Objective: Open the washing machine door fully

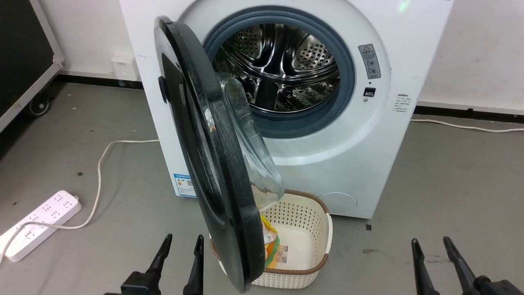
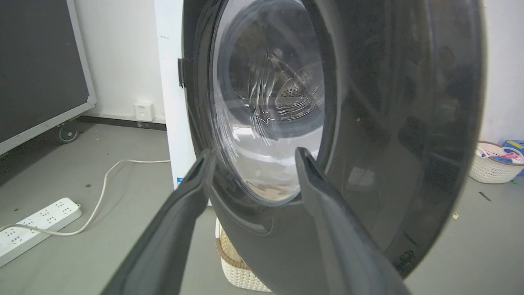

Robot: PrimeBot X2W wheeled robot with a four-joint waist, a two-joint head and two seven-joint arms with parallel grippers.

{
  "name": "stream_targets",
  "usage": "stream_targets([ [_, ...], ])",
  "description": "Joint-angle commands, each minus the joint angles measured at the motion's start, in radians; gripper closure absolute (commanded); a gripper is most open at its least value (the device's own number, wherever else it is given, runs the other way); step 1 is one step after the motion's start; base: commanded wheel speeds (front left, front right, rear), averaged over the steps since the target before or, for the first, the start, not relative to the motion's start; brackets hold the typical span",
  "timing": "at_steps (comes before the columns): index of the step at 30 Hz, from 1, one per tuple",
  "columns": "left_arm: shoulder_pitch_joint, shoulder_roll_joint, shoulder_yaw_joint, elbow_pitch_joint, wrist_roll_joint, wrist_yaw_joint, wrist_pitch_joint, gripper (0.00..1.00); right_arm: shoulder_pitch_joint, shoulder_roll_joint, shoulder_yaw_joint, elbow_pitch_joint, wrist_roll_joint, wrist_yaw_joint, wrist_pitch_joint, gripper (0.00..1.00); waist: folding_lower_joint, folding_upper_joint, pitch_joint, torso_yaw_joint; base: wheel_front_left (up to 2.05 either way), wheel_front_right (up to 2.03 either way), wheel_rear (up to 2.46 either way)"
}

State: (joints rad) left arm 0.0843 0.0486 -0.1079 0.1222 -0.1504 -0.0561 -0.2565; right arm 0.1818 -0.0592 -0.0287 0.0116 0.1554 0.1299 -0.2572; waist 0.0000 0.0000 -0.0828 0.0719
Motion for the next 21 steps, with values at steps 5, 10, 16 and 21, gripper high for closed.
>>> stream_targets([
  [5, 0.000, 0.002, 0.001, 0.031, 0.004, -0.002, -0.005, 0.00, 0.009, 0.008, -0.003, -0.013, -0.006, 0.001, -0.004, 0.00, 0.0000, 0.0000, -0.002, 0.008, 0.00, 0.00, 0.00],
  [10, -0.003, 0.002, 0.000, 0.042, 0.013, 0.001, -0.005, 0.00, 0.002, 0.009, -0.001, -0.019, 0.007, 0.001, -0.004, 0.00, 0.0000, 0.0000, -0.002, 0.012, 0.00, 0.00, 0.00],
  [16, -0.009, 0.002, 0.000, 0.045, 0.014, 0.002, -0.005, 0.65, -0.002, 0.009, 0.004, -0.019, 0.013, 0.001, -0.004, 0.00, 0.0000, 0.0000, 0.004, 0.013, 0.00, 0.00, 0.00],
  [21, -0.016, 0.002, 0.006, 0.027, 0.023, -0.003, -0.005, 1.00, -0.004, 0.009, 0.007, -0.017, 0.018, 0.001, -0.004, 0.00, 0.0000, 0.0000, 0.006, 0.012, 0.00, 0.00, 0.00],
])
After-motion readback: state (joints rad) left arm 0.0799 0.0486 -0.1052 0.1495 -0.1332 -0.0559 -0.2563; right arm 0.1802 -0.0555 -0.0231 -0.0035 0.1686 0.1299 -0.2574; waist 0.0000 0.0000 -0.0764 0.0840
